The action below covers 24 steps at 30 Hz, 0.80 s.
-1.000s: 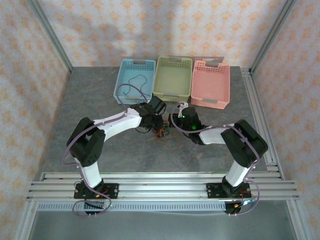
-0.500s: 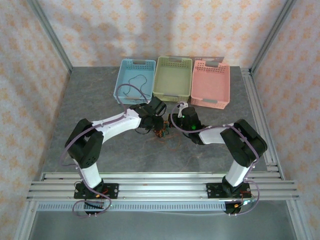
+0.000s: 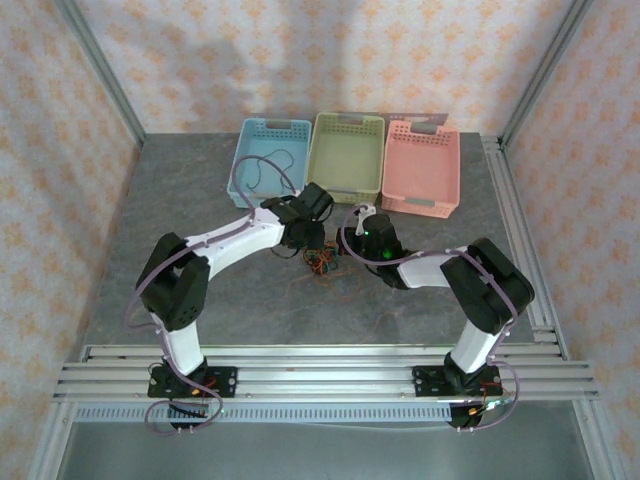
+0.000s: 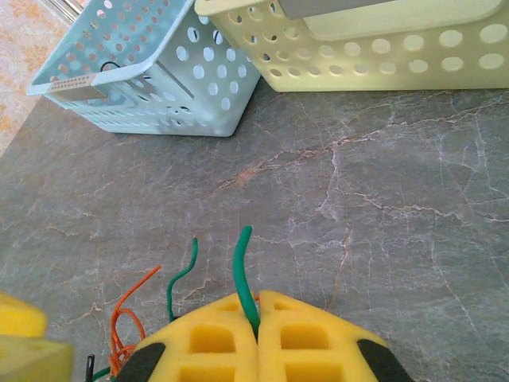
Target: Untangle the cables
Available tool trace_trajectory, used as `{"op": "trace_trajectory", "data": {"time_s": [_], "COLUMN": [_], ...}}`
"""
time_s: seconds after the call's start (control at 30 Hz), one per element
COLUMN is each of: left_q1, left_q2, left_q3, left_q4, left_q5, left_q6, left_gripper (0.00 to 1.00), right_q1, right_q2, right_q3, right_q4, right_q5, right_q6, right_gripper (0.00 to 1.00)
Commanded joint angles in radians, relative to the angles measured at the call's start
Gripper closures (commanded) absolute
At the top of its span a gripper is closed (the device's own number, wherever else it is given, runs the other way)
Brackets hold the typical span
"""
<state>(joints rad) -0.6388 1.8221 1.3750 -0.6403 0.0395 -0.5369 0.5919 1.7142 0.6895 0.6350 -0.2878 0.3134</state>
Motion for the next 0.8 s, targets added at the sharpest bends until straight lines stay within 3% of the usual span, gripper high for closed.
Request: {"op": "trace_trajectory", "data": {"time_s": [0.0, 0.4, 0.77], "left_q1": [0.022, 0.073, 0.093], "left_q2": [0.044, 0.082, 0.081], "left_q3": [0.039, 0.043, 0.010], "left_q4": [-0.035, 0.029, 0.088], "left_q5": [-0.022, 0.074, 0.181], "left_q6": [0.032, 0.046, 0.016], "left_gripper": [0.61, 0.63, 0.58], "right_q1": [-0.007, -0.006, -0.007], "right_q2": [0.012, 0.015, 0.014], "right_q3": [0.025, 0.030, 0.033], "right_q4": [-0.021, -0.032, -0.038], "right_q5": [0.018, 0.018, 0.018], "right_q6": [0.007, 0.006, 0.004], "right_gripper": [1.00, 1.00, 1.00]}}
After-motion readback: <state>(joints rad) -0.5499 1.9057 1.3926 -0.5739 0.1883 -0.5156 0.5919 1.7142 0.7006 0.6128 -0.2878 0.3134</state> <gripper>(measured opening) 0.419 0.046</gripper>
